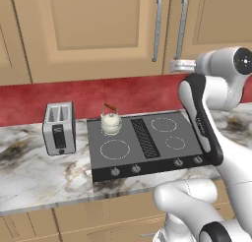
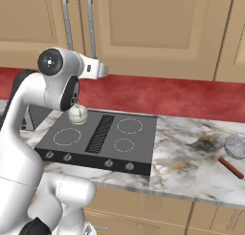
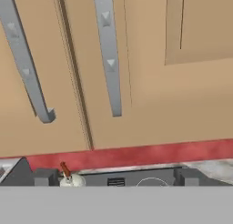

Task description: Pick the pan from the cabinet and place it on the stove. Then turn on the stove burner for the pan.

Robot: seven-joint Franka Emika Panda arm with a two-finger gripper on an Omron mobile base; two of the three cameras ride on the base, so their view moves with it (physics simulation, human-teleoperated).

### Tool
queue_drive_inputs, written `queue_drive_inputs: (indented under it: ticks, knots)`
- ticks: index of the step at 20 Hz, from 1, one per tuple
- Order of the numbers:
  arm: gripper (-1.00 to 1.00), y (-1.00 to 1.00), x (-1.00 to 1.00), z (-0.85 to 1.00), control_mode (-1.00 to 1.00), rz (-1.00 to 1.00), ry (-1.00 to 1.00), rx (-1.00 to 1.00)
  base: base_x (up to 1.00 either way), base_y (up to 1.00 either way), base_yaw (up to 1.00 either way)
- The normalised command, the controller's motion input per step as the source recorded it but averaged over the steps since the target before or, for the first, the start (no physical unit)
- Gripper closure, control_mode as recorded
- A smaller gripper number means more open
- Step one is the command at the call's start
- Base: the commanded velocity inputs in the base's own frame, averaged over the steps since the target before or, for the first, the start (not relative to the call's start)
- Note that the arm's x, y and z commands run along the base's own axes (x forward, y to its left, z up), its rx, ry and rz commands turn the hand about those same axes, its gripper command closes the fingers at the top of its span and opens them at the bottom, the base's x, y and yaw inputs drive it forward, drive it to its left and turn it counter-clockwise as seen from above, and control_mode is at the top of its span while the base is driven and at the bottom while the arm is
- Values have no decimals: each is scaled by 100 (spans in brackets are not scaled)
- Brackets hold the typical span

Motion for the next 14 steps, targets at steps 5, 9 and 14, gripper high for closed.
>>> queue_drive_inputs:
  ticks: [5, 9, 14]
  knots:
    - [-100, 0, 15, 33, -100, -1, -23, 0, 0, 0, 0]
    - [-100, 2, 6, 21, -100, -2, -22, -2, 0, 0, 0]
    - [-100, 0, 0, 12, -100, -4, -19, -6, 0, 0, 0]
